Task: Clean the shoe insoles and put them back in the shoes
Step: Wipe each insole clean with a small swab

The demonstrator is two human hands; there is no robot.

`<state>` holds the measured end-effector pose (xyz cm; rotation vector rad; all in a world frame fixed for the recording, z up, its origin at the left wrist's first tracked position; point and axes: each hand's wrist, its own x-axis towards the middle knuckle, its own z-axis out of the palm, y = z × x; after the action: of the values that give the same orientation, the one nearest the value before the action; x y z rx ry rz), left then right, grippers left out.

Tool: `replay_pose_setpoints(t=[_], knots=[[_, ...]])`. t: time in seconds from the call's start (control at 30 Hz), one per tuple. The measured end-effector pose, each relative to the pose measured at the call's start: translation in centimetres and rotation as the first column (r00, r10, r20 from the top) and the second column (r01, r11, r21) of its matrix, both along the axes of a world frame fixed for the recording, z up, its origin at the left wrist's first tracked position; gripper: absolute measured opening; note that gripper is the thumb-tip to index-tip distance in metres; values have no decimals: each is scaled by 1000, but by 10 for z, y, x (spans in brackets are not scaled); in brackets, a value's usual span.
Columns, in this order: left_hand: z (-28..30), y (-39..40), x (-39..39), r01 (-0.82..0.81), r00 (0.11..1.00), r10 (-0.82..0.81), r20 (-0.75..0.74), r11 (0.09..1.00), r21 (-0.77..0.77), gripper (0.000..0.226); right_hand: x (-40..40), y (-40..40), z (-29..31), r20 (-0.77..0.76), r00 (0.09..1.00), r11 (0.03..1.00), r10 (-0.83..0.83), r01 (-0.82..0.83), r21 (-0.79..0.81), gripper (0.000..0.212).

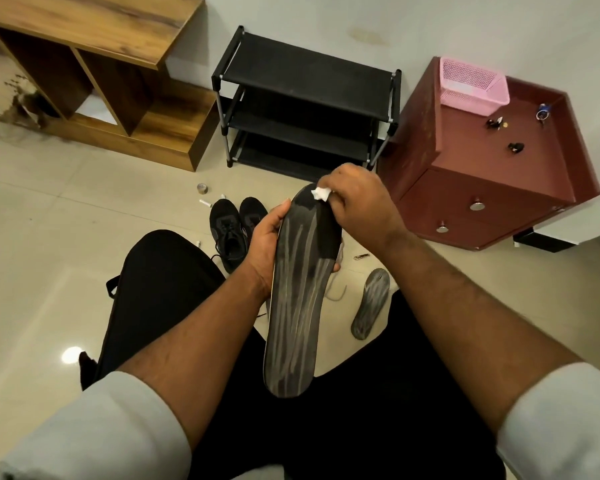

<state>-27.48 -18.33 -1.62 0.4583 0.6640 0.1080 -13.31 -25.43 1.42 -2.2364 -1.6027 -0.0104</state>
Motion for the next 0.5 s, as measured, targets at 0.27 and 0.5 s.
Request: replay_pose_setpoints(t=[0.27, 0.5], knots=[[-4, 8, -1, -137, 986, 140, -89, 990, 43, 39, -45, -28, -18, -55, 995, 995, 82, -85, -53, 44], [-2, 4, 0, -75, 994, 76, -79, 997, 19, 43, -43, -39, -21, 19, 987, 984, 160, -158, -83, 40]])
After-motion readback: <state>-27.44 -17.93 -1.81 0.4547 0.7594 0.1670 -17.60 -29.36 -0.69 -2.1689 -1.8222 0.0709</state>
